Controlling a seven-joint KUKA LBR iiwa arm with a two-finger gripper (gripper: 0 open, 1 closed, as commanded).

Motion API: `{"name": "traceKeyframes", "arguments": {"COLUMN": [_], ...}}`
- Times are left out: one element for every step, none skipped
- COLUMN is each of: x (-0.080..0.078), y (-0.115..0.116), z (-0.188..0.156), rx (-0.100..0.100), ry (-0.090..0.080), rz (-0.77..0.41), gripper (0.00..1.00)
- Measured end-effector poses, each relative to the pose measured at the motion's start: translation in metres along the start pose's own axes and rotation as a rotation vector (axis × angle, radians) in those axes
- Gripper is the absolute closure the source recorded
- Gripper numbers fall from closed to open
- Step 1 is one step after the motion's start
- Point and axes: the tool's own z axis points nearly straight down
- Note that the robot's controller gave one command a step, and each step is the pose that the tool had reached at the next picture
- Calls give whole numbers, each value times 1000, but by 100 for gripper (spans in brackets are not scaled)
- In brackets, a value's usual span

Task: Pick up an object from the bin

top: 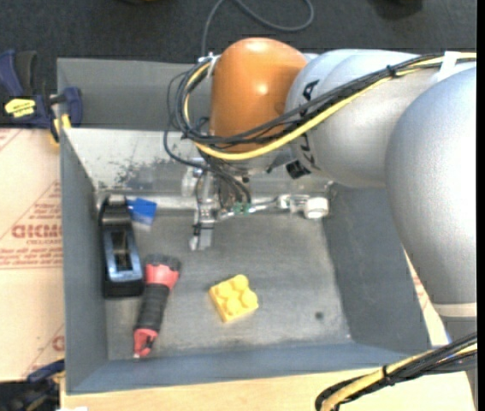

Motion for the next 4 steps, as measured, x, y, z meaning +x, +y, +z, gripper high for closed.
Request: {"name": "traceKeyframes", "arguments": {"x": [-2,0,-3,-4], "y": [0,28,51,43], "z": [-4,47,86,71], "rx": [-1,1,7,2], "ry": [-8,-5,-1,-18], "rz": [2,-60,-76,-70], "gripper": [0,0,0,0]}}
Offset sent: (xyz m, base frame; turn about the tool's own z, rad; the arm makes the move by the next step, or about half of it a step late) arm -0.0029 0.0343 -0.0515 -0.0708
